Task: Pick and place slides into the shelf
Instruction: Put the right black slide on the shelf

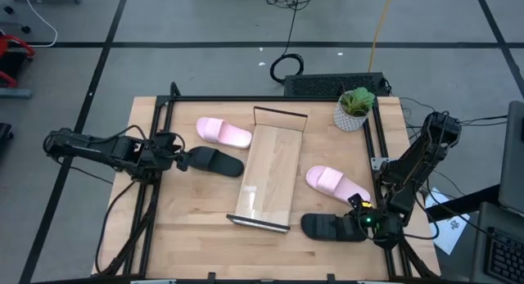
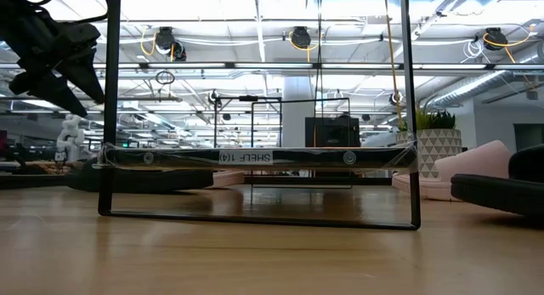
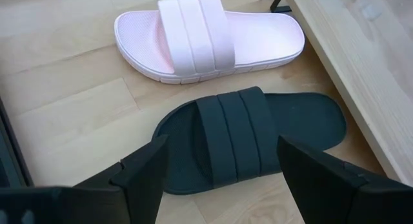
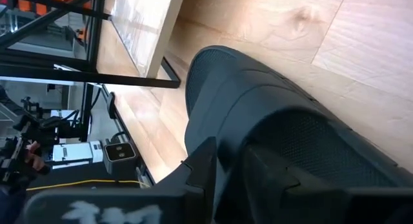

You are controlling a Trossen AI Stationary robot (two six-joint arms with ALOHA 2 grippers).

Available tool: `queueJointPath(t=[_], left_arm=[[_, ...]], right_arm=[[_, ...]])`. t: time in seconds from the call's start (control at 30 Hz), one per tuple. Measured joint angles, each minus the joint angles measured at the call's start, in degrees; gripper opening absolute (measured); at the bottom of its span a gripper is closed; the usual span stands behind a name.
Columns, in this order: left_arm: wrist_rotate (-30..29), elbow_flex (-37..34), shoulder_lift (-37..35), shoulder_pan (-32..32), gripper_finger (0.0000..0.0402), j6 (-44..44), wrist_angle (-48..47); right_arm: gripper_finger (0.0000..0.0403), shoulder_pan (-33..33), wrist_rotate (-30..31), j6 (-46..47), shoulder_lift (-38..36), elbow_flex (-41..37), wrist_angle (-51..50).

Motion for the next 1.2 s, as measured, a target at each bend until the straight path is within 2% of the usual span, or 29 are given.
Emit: queueJointPath(t=[0.33, 0.63, 0.77, 1.0, 1.13, 1.2], left_arm=[[0.0, 0.0, 0.02, 0.0, 0.0282, -0.11, 0.02], [0.0, 0.0, 0.02, -0.01, 0.0282, 0.0, 0.01], [0.0, 0.0, 0.01, -0.02, 0.0282, 0.12, 0.02], [0.02, 0.0, 0.02, 0.0, 0.0282, 0.11, 0.02], [0.03, 0.0, 0.02, -0.01, 0.0282, 0.03, 0.02], [0.04, 0.0, 0.01, -0.01, 0.0282, -0.1, 0.02]], right_arm=[[0.0007, -2.71, -0.17, -4.47, 0.0, 0.0, 2.69], [0.0003, -3.66, 0.07, -8.63, -2.31, -0.02, 13.53], [0.0002, -4.2, 1.94, -13.67, -6.64, 0.63, 16.52], [0.0001, -8.5, 13.87, -29.05, -16.25, 2.02, 16.35], [0.0001, -15.27, 12.93, -38.43, -20.61, 3.43, 17.41], [0.0001, -19.93, 9.45, -41.97, -21.41, 5.01, 18.47]])
